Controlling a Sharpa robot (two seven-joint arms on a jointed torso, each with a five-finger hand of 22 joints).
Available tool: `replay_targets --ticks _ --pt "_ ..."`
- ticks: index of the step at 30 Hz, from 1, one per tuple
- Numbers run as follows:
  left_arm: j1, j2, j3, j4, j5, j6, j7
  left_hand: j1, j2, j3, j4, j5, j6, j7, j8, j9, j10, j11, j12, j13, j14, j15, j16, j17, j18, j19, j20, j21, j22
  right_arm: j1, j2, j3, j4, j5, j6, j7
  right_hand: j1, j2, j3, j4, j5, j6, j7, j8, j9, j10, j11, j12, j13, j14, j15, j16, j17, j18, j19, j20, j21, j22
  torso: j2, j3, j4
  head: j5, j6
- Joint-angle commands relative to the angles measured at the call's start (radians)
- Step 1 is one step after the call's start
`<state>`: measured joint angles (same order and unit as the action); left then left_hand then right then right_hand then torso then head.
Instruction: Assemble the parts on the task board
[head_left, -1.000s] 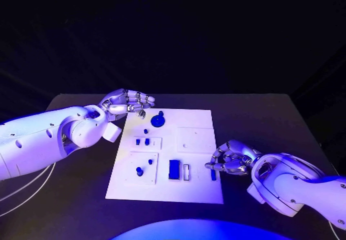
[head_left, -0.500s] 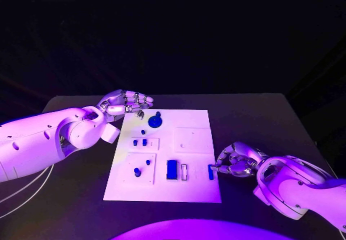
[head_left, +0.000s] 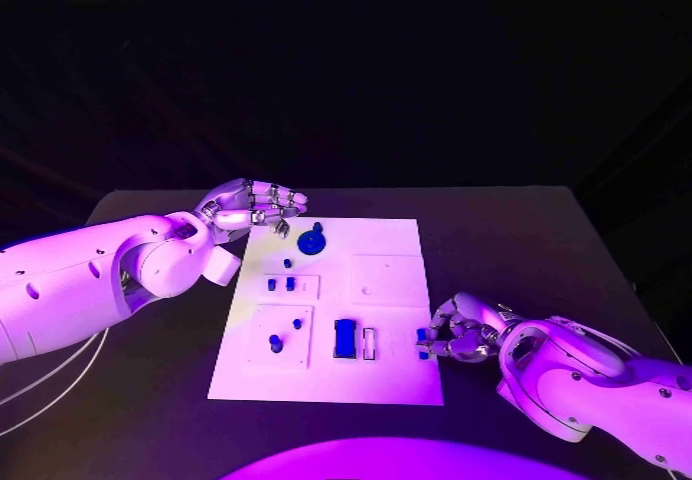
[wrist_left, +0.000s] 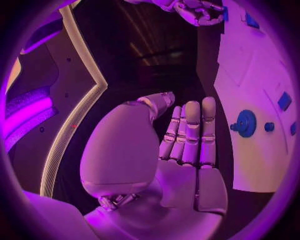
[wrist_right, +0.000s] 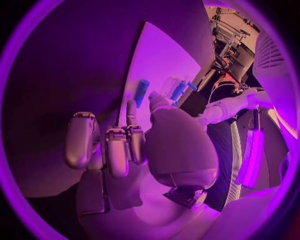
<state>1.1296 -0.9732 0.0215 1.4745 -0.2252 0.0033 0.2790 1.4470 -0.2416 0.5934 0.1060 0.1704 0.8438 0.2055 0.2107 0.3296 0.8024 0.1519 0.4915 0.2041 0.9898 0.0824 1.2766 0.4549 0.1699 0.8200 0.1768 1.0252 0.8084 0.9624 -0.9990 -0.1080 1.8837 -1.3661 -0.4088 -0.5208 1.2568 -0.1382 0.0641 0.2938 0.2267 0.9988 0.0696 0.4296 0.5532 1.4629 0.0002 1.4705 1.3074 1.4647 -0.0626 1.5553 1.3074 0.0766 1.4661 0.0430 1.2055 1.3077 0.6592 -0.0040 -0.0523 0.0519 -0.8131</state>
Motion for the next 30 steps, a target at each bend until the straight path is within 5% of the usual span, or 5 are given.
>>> replay_targets --ticks 1,15,30 --pt "-0.001 0.001 0.0 0.003 0.008 0.007 0.012 -0.011 0.001 -0.004 0.001 0.002 -0.007 -0.002 0.005 -0.001 -0.007 0.001 0.006 0.001 -0.005 -0.001 0.005 -0.001 0.014 -0.001 0.003 -0.004 0.001 -0.004 0.008 -0.001 -0.007 -0.062 0.044 -0.035 -0.011 0.0 0.005 0.001 -0.001 0.007 0.0 0.006 0.002 0.048 -0.003 -0.001 0.181 0.098 -0.002 0.001 0.224 -0.018 0.027 0.003 0.003 0.186 0.0 0.0005 -0.0028 0.002 -0.001" --pt "-0.001 -0.002 0.0 0.004 0.008 0.012 0.006 -0.011 0.001 -0.004 0.001 0.002 -0.007 -0.002 0.005 -0.001 -0.007 0.001 0.006 0.001 -0.005 -0.001 0.005 -0.001 0.014 -0.001 0.003 -0.004 0.001 -0.017 0.049 -0.003 -0.044 -0.103 0.089 -0.073 0.008 -0.007 0.031 -0.002 0.0 0.013 -0.008 0.014 0.008 0.049 -0.011 -0.001 0.182 0.098 -0.008 0.001 0.223 -0.017 0.025 -0.002 -0.003 0.185 0.0 -0.0002 -0.0014 -0.002 -0.002" --pt "0.0 -0.003 0.0 0.005 0.014 0.007 0.0 -0.02 0.013 -0.001 0.01 0.004 -0.007 -0.002 0.007 -0.001 -0.012 0.001 0.012 0.001 -0.006 -0.001 0.009 -0.004 0.014 -0.001 0.003 -0.007 -0.001 -0.018 0.059 -0.004 -0.052 -0.144 0.142 -0.095 0.151 -0.035 0.123 -0.023 -0.002 0.009 -0.012 0.017 0.014 0.045 -0.016 -0.008 0.179 0.097 -0.013 -0.001 0.22 -0.015 0.021 -0.008 -0.019 0.182 -0.001 -0.0004 -0.002 -0.001 -0.008"
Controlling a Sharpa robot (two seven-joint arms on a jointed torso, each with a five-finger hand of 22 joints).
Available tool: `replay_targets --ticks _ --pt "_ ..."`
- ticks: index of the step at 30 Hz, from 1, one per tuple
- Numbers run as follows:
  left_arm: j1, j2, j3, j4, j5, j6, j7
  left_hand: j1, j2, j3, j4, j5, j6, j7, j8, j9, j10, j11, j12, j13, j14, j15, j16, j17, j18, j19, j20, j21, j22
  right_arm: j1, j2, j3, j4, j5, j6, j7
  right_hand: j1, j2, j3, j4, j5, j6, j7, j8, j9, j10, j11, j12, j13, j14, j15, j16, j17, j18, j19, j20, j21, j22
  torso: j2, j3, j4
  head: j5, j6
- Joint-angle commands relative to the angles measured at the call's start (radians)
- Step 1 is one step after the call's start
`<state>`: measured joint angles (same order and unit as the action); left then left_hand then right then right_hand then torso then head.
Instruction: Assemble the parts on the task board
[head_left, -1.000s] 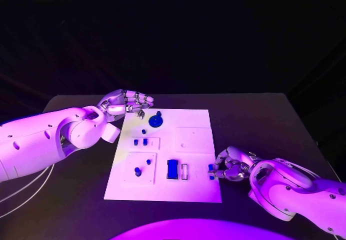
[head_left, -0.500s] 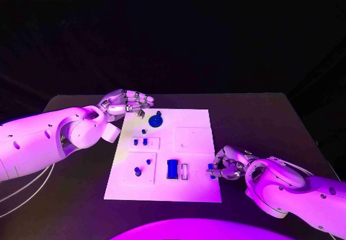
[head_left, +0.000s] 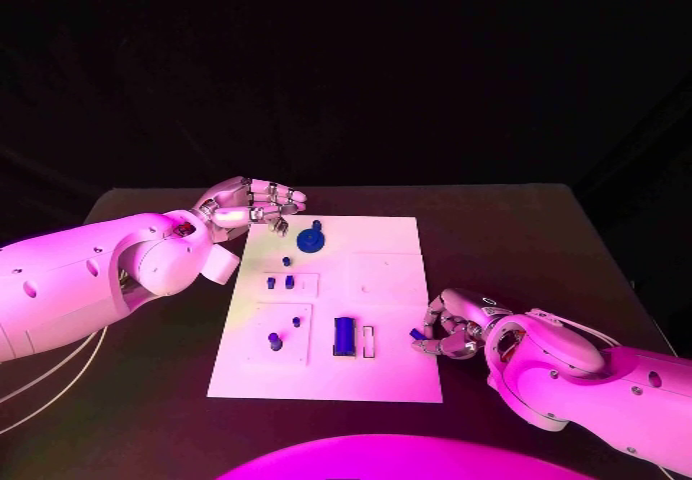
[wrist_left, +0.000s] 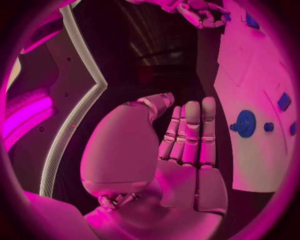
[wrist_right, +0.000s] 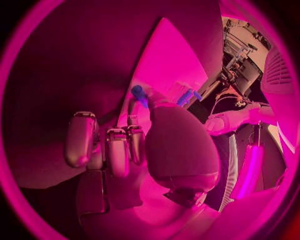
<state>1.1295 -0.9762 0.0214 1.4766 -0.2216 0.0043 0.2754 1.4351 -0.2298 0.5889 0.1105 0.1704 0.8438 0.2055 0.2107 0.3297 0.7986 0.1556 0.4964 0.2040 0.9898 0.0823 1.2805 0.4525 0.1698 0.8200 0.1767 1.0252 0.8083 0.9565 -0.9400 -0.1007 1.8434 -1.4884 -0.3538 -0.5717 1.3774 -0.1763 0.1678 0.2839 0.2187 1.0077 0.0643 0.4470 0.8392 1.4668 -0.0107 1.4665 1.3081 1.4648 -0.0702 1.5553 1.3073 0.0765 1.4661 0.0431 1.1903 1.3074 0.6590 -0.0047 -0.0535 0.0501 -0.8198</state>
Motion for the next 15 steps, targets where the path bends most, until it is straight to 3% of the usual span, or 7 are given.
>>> replay_targets --ticks 1,8,11,15 --pt "0.0 0.001 0.0 0.003 0.01 0.006 0.004 -0.008 0.001 0.004 0.005 0.004 -0.007 -0.002 0.007 -0.001 -0.008 -0.003 0.007 0.001 -0.006 -0.001 0.005 -0.001 0.015 -0.002 0.003 -0.007 -0.001 -0.013 0.0 -0.011 -0.01 -0.023 0.087 -0.045 0.039 0.001 0.027 -0.015 0.006 0.0 -0.006 -0.002 -0.272 0.039 -0.004 -0.006 0.177 0.097 -0.005 -0.001 0.22 -0.015 0.02 -0.008 -0.005 0.182 -0.001 0.0003 -0.0007 0.001 -0.001" --pt "0.0 0.002 0.0 0.002 0.011 0.005 0.004 -0.004 0.002 0.006 0.003 0.004 -0.007 -0.003 0.007 -0.001 -0.009 -0.003 0.008 0.001 -0.006 -0.002 0.005 -0.002 0.015 -0.001 0.003 -0.007 -0.001 -0.011 0.001 -0.011 0.012 -0.004 0.036 -0.039 0.085 0.007 0.105 -0.026 0.008 0.002 -0.004 -0.016 -0.282 0.039 -0.003 -0.006 0.178 0.097 -0.004 -0.001 0.221 -0.015 0.02 -0.008 -0.005 0.182 -0.001 0.0004 0.0003 0.001 0.002" --pt "0.0 0.003 0.0 0.001 0.012 0.0 0.002 -0.002 0.004 0.009 0.001 0.005 -0.007 -0.003 0.008 -0.001 -0.009 -0.004 0.009 0.001 -0.006 -0.002 0.006 -0.003 0.015 -0.001 0.003 -0.007 -0.001 -0.008 0.003 -0.011 0.024 0.034 -0.005 -0.024 0.092 0.016 0.158 -0.031 0.008 0.006 -0.008 -0.018 -0.283 0.042 -0.006 -0.002 0.181 0.098 -0.006 0.001 0.224 -0.017 0.025 -0.009 0.011 0.185 -0.001 0.0008 0.0004 0.001 0.002" --pt "0.0 0.005 0.0 0.0 0.016 -0.004 0.0 -0.001 0.006 0.011 0.0 0.005 -0.007 -0.002 0.008 -0.001 -0.009 -0.003 0.01 0.001 -0.006 -0.002 0.006 -0.003 0.015 0.0 0.003 -0.006 -0.001 -0.004 0.007 -0.01 0.04 0.097 -0.059 -0.001 0.088 0.013 0.186 -0.038 0.007 0.007 -0.009 -0.016 -0.281 0.044 -0.007 0.0 0.183 0.098 -0.007 0.001 0.226 -0.019 0.027 -0.011 0.019 0.187 0.0 0.0009 -0.0012 0.005 0.005"
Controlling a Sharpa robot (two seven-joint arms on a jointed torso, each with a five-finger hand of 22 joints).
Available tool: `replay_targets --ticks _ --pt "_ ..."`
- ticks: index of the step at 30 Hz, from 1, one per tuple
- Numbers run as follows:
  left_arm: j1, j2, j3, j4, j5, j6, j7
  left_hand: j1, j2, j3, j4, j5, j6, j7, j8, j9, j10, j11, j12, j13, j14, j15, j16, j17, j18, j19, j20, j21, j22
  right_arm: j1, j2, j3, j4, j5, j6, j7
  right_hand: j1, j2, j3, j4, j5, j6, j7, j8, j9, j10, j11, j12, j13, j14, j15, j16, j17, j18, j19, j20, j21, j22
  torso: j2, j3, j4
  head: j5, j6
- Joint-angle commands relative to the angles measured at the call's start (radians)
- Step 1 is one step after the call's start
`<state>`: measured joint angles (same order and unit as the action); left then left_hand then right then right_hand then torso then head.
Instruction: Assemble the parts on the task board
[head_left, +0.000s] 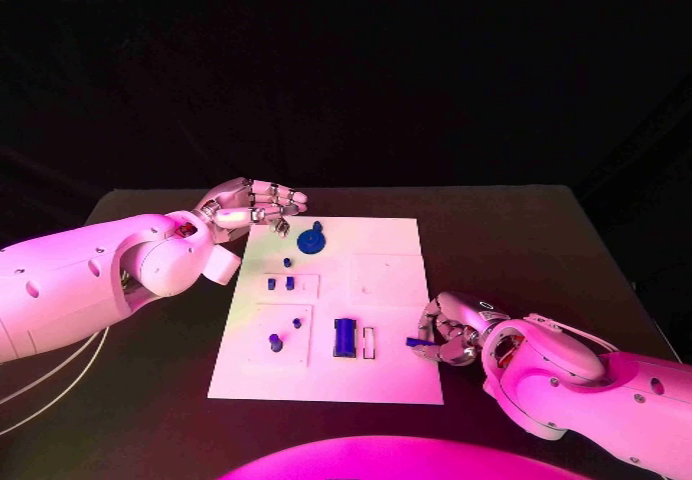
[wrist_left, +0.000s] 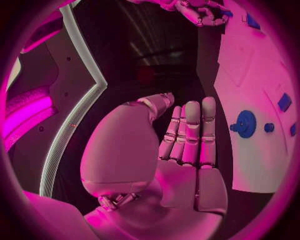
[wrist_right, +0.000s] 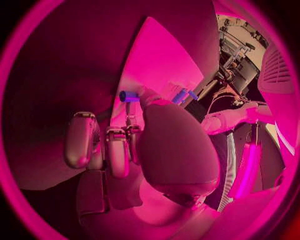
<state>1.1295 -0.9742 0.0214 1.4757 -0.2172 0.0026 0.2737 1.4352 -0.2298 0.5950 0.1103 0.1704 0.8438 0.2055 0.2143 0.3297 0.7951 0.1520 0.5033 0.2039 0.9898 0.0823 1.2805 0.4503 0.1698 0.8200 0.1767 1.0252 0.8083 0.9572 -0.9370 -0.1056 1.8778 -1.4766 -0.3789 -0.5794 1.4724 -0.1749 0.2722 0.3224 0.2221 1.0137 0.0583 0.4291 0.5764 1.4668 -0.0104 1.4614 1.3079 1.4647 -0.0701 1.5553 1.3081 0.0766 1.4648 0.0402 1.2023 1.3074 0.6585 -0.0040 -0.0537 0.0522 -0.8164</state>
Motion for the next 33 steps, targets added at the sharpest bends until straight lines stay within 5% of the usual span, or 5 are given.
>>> replay_targets --ticks 1,14,33 --pt "0.0 0.003 0.0 0.001 0.012 -0.003 0.002 0.0 0.007 0.006 -0.001 0.005 -0.007 -0.002 0.005 -0.001 -0.006 0.0 0.004 0.001 -0.006 -0.002 0.007 -0.001 0.015 0.0 0.002 -0.006 0.0 -0.003 0.005 -0.005 0.01 0.102 -0.046 0.013 -0.013 0.009 0.091 -0.078 0.003 0.001 -0.004 0.002 -0.017 0.044 -0.007 0.006 0.184 0.098 -0.008 0.002 0.226 -0.019 0.029 -0.008 0.009 0.187 0.0 0.0003 -0.0012 0.003 0.001" --pt "0.0 0.005 0.0 0.002 0.015 -0.004 0.0 0.001 0.007 0.007 -0.001 0.005 -0.007 -0.002 0.005 -0.001 -0.006 0.0 0.004 0.001 -0.006 -0.002 0.007 -0.001 0.015 0.0 0.002 -0.006 0.0 0.008 0.031 -0.002 0.037 0.395 -0.132 0.066 -0.084 -0.001 0.135 -0.065 -0.001 -0.004 -0.003 0.011 -0.005 0.045 -0.007 0.005 0.183 0.097 -0.007 0.0 0.221 -0.018 0.027 -0.009 0.003 0.185 0.001 0.0002 -0.0009 0.006 0.001" --pt "0.0 0.005 0.0 0.004 0.016 0.0 0.0 0.0 0.008 0.008 -0.001 0.005 -0.008 -0.002 0.005 -0.001 -0.006 0.0 0.005 0.001 -0.006 -0.002 0.007 -0.002 0.015 0.0 0.002 -0.005 0.0 0.005 0.109 -0.002 -0.018 0.444 -0.163 0.081 -0.21 0.011 0.133 -0.034 -0.006 -0.006 0.0 0.026 0.015 0.047 -0.004 0.005 0.185 0.097 -0.005 0.0 0.221 -0.018 0.028 -0.007 0.003 0.185 0.002 0.0003 0.0 0.008 0.003"
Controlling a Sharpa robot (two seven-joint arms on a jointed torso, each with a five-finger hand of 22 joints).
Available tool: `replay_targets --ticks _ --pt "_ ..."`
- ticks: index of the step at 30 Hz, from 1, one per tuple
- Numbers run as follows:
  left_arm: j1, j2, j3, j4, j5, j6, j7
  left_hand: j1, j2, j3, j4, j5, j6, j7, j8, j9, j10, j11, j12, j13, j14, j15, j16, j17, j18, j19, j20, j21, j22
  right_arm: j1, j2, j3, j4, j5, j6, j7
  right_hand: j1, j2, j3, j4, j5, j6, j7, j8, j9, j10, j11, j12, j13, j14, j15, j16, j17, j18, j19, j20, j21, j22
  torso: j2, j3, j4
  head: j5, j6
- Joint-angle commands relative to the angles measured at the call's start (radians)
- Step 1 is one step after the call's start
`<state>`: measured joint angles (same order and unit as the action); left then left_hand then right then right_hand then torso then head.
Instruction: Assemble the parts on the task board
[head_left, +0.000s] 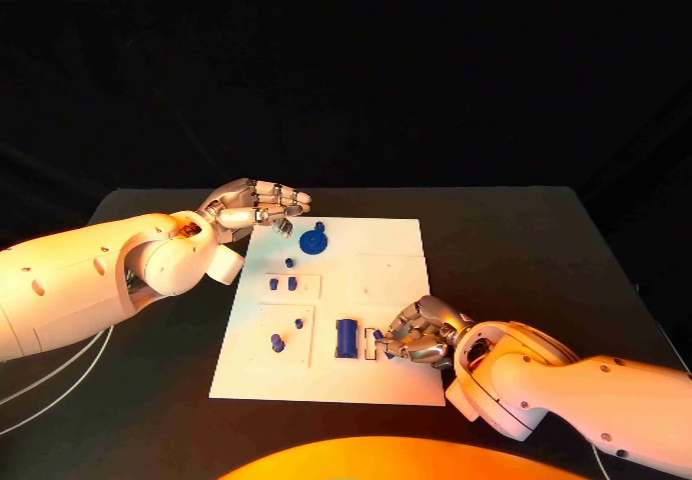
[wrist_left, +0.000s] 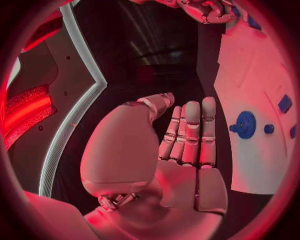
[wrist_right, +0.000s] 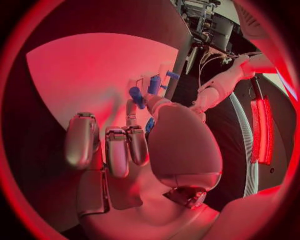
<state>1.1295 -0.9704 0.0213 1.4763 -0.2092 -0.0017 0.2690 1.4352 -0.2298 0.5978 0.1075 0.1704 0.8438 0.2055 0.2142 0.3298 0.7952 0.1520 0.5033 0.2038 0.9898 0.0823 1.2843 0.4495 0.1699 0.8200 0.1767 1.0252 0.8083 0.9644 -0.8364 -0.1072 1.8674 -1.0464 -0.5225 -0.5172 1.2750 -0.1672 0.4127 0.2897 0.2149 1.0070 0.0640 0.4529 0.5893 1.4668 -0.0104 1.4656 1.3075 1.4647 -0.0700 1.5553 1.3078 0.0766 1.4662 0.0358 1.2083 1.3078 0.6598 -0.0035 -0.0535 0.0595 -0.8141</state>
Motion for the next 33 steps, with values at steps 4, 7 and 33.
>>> replay_targets --ticks 4,7,33 --pt "0.0 0.001 0.001 0.004 0.008 0.005 0.004 0.0 0.008 0.005 0.002 0.005 -0.008 -0.002 0.005 -0.002 -0.006 0.0 0.005 0.001 -0.006 -0.002 0.003 -0.001 0.015 0.0 0.002 -0.005 0.0 -0.004 0.025 0.0 -0.022 0.009 -0.02 0.022 -0.025 0.01 -0.01 -0.001 0.002 0.001 -0.006 0.004 0.004 0.048 -0.004 0.002 0.186 0.097 -0.005 0.0 0.221 -0.018 0.026 -0.002 -0.002 0.185 0.0 0.0002 -0.0006 0.001 -0.001" --pt "0.0 0.001 0.001 0.004 0.008 0.005 0.004 0.0 0.008 0.005 0.002 0.005 -0.008 -0.002 0.005 -0.002 -0.006 0.0 0.005 0.001 -0.006 -0.002 0.003 -0.001 0.015 0.0 0.002 -0.005 0.0 -0.005 0.04 0.0 -0.033 0.001 -0.013 0.022 -0.029 0.013 -0.011 -0.001 0.002 0.003 -0.007 0.006 0.005 0.05 -0.005 0.005 0.188 0.097 -0.006 0.0 0.221 -0.019 0.027 -0.003 0.001 0.186 0.0 0.0 -0.0015 0.001 -0.002" --pt "0.0 0.002 0.001 0.002 0.007 0.01 -0.001 -0.001 0.008 0.007 0.001 0.004 -0.009 -0.001 0.005 -0.002 -0.008 0.001 0.006 0.0 -0.006 -0.002 0.004 -0.002 0.015 0.001 0.002 -0.005 0.001 -0.015 0.069 -0.002 -0.062 -0.042 0.067 0.001 -0.038 0.021 -0.012 -0.004 0.002 0.013 -0.012 0.014 0.01 0.052 -0.009 0.008 0.19 0.096 -0.009 -0.002 0.216 -0.017 0.025 -0.004 -0.006 0.184 -0.001 0.0 0.0002 0.005 -0.009"
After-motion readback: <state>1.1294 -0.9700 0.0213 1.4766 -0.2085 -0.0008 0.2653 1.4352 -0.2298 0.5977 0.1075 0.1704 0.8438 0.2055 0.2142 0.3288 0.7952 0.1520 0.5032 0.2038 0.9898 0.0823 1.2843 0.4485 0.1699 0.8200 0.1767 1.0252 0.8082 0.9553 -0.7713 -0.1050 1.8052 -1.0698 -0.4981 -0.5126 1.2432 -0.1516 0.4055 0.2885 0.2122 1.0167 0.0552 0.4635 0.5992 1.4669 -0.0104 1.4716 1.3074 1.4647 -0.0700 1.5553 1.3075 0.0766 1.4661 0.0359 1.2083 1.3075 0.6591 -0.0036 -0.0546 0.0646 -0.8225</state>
